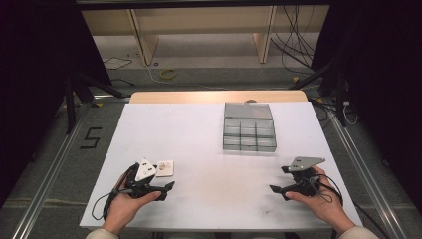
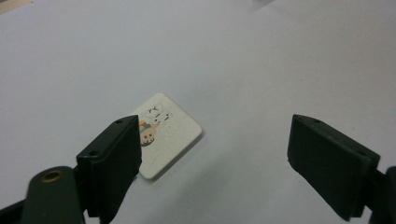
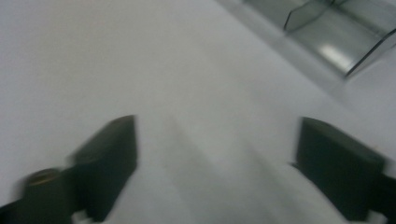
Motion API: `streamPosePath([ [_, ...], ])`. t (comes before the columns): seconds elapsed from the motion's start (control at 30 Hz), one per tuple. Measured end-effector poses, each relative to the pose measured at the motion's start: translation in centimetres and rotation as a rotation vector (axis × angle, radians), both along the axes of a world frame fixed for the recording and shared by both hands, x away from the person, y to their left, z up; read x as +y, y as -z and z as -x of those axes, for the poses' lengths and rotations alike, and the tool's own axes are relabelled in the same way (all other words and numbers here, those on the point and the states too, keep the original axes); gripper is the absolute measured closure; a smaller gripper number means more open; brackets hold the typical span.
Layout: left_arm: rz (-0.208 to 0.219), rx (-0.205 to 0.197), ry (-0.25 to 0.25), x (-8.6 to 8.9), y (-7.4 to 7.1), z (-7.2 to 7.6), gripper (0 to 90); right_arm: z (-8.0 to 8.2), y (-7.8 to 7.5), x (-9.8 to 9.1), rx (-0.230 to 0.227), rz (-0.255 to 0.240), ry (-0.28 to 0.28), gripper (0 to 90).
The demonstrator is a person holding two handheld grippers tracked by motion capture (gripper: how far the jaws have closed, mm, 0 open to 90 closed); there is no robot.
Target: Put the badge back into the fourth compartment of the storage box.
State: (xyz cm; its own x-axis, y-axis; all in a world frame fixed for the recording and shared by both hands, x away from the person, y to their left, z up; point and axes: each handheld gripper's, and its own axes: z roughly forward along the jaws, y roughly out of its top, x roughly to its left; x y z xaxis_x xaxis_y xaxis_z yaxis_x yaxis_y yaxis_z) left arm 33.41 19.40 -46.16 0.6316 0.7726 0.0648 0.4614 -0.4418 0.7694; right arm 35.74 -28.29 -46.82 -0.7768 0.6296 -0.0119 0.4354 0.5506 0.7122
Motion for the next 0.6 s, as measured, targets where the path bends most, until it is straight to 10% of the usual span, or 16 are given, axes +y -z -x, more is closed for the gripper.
streamPosePath([
  [0.6, -0.007, 0.003, -0.015, -0.1, 0.2, 0.1, 17.6, -0.5, -1.7, 3.1, -0.036, -0.056, -0.098, 16.6],
])
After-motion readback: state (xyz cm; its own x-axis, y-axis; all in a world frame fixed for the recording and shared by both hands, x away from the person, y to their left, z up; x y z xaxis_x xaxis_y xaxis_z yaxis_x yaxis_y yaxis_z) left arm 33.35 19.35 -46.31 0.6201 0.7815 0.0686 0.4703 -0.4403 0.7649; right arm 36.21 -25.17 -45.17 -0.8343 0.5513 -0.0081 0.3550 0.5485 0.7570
